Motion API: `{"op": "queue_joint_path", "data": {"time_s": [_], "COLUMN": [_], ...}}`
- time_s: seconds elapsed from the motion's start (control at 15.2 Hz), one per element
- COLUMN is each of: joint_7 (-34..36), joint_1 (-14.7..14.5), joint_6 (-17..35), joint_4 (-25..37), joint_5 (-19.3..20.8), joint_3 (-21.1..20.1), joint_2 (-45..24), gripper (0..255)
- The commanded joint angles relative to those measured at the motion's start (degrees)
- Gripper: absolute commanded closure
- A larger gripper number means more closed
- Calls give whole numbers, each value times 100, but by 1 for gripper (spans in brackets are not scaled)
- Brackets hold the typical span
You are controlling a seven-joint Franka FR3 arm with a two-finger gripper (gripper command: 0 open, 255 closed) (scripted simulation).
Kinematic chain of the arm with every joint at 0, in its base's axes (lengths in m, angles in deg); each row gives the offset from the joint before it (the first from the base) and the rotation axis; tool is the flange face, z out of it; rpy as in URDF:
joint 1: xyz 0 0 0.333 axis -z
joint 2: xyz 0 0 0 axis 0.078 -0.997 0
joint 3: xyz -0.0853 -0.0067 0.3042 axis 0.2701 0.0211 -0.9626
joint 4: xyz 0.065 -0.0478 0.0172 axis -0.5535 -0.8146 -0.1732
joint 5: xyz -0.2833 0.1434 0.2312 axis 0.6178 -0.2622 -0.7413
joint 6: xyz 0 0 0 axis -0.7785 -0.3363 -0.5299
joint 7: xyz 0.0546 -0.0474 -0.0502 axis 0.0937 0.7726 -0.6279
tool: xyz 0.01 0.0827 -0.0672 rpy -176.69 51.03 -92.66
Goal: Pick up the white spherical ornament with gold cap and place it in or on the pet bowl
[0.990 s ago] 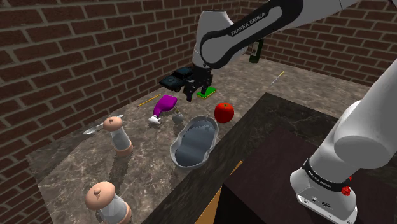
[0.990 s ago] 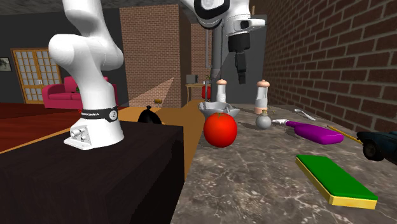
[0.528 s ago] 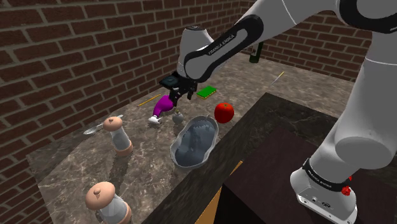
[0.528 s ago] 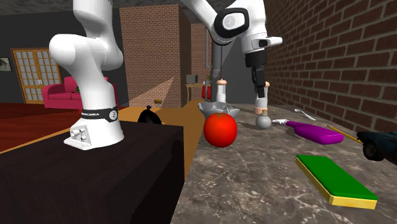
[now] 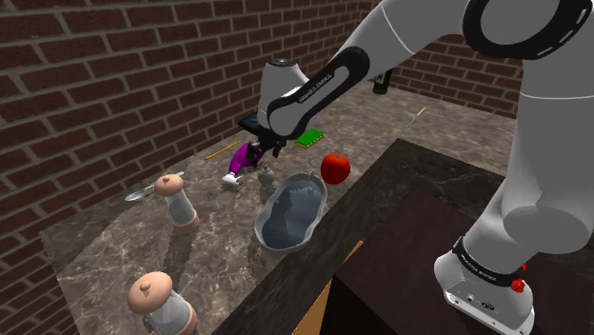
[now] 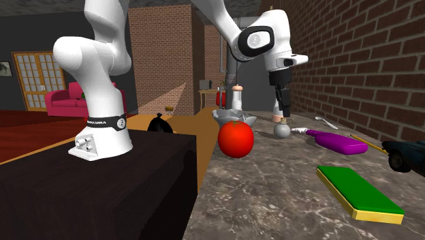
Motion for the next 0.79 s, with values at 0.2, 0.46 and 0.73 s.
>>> {"op": "queue_joint_path", "data": {"time_s": [0.2, 0.46, 0.73], "joint_7": [19, 19, 19], "joint_1": [-17, -17, -17], "joint_6": [81, 80, 80], "joint_4": [23, 22, 23], "joint_5": [30, 30, 30], "joint_3": [18, 17, 17], "joint_2": [-102, -101, -101], "gripper": [0, 0, 255]}}
